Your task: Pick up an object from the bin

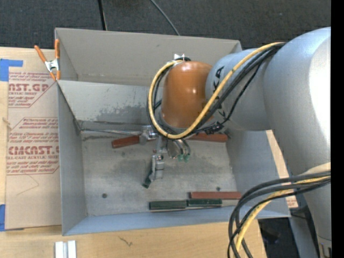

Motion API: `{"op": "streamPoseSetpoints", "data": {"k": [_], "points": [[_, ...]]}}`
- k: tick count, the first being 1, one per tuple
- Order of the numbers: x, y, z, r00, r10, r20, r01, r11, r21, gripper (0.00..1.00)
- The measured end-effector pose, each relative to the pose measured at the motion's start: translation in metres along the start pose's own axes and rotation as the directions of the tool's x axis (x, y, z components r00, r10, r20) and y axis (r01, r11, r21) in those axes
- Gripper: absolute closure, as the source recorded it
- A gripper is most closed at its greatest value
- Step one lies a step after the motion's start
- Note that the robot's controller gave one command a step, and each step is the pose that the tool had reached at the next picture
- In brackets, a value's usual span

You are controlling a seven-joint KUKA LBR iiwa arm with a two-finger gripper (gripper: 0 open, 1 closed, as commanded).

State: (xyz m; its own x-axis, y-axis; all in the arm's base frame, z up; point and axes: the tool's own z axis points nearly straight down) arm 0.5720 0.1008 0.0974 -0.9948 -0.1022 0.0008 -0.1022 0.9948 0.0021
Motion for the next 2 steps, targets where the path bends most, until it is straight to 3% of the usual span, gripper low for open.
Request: {"op": "streamPoseSetpoints", "data": {"k": [1, 2], "points": [[0.021, -0.025, 0.009, 0.957, -0.289, 0.0, 0.289, 0.957, 0.003, 0.0], [0.04, -0.017, 0.026, 0.864, -0.503, 0.003, 0.503, 0.864, 0.001, 1.0]]}}
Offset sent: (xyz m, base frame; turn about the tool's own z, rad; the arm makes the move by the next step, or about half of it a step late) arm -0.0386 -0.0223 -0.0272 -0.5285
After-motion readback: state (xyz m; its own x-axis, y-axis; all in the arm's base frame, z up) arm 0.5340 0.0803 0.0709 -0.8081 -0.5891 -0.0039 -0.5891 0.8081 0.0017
